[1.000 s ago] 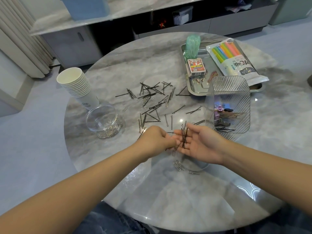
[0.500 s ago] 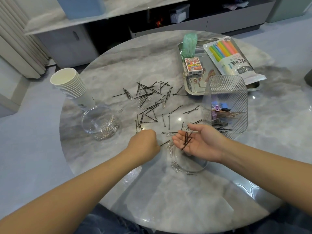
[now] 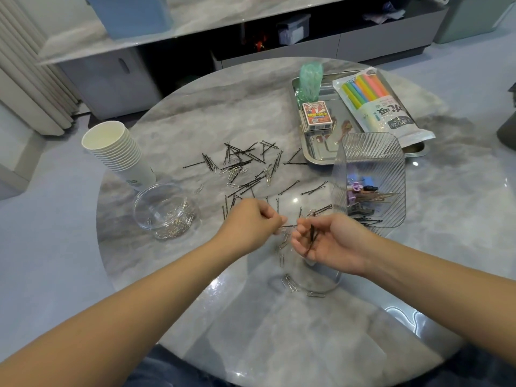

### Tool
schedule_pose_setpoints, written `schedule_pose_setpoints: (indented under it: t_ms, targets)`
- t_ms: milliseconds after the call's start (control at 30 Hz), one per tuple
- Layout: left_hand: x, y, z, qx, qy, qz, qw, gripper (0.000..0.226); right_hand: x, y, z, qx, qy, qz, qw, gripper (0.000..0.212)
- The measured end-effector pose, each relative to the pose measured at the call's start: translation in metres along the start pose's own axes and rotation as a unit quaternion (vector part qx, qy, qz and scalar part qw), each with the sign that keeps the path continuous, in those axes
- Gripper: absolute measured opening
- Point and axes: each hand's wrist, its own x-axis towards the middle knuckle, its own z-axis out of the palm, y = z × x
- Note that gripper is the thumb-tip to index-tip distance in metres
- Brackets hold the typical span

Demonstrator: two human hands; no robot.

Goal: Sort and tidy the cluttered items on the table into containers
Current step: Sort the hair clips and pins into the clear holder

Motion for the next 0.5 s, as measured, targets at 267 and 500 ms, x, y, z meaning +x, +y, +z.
schedule_pose_setpoints:
  t_ms: [267, 500]
  targets:
    - [0.024, -0.019, 0.009, 0.212, -0.016, 0.06, 0.975, 0.005, 0.005, -0.004, -0.007, 0.055, 0.004, 0.01, 0.998, 0.025]
    - [0.024, -0.017, 0.005, 0.292, -0.037, 0.03, 0.955, 0.01, 0.005, -0.008, -0.004, 0.066, 0.004, 0.004, 0.998, 0.031]
